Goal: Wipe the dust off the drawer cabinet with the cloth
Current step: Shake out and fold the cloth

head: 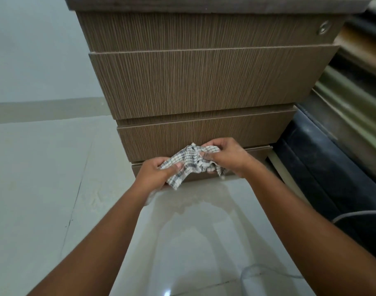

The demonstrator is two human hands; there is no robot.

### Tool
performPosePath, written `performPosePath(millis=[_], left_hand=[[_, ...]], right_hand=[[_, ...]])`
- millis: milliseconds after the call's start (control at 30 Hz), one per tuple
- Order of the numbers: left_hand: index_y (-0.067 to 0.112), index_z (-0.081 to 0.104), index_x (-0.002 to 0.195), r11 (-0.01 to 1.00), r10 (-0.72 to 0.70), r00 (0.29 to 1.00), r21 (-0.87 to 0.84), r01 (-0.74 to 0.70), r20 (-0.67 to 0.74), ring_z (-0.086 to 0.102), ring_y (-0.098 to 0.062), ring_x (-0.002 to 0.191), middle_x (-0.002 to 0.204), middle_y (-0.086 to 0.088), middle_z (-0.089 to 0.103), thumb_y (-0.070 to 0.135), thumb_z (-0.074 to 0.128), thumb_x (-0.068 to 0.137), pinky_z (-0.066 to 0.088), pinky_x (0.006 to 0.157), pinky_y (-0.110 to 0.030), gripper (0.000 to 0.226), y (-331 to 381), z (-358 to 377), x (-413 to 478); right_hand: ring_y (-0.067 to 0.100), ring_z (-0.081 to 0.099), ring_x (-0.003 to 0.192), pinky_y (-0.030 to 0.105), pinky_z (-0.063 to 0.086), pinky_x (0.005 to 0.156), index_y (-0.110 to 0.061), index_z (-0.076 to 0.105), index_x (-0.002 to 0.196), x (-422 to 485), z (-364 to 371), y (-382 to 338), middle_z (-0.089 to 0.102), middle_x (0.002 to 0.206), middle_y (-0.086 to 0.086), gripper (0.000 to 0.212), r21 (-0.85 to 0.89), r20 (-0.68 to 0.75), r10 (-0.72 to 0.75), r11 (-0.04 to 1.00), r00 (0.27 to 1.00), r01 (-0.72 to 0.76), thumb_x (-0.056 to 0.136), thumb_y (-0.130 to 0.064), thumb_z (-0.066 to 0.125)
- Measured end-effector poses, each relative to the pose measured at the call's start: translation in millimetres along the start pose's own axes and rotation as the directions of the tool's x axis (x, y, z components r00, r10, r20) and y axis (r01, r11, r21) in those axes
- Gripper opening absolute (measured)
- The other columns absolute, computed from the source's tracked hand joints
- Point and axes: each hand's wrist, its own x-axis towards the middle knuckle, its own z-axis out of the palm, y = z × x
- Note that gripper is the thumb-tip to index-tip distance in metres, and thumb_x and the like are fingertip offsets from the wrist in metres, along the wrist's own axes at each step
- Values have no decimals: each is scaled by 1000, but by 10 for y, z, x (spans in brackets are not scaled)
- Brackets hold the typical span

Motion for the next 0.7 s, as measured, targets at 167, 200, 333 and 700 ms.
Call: performPosePath(millis=[167,200,333,700], left_hand=[[23,81,89,1000,-6,1000,-21,6,-19,74,-21,83,88,-7,80,30,78,86,59,75,-37,8,432,161,-245],[23,80,92,999,-32,1000,-34,32,-1,75,-25,86,90,-7,80,29,78,86,60,79,-40,8,601,213,-348],[28,73,95,999,38,997,-28,-40,-66,75,-24,86,92,-1,79,17,79,85,62,77,-43,16,1528,565,-807],[19,70,94,892,364,923,332,-307,-126,69,-6,69,81,8,72,19,75,84,54,60,-23,12,4042,1893,-150]], right_hand=[[12,77,85,29,64,77,-19,76,107,-290,-234,-362,80,94,1,16,-61,-12,-12,998,1000,11,92,-23,75],[12,77,85,28,63,77,-21,76,106,-408,-318,-477,80,94,-1,15,-74,-5,0,997,1000,0,92,-25,75],[6,75,90,30,62,81,-33,77,104,-971,-889,-1039,79,97,-12,15,-72,-57,-31,997,998,27,90,-37,76],[6,71,91,37,61,89,-26,76,110,-791,-2488,-2776,76,100,-9,20,-166,-620,-150,984,770,57,90,-29,72]])
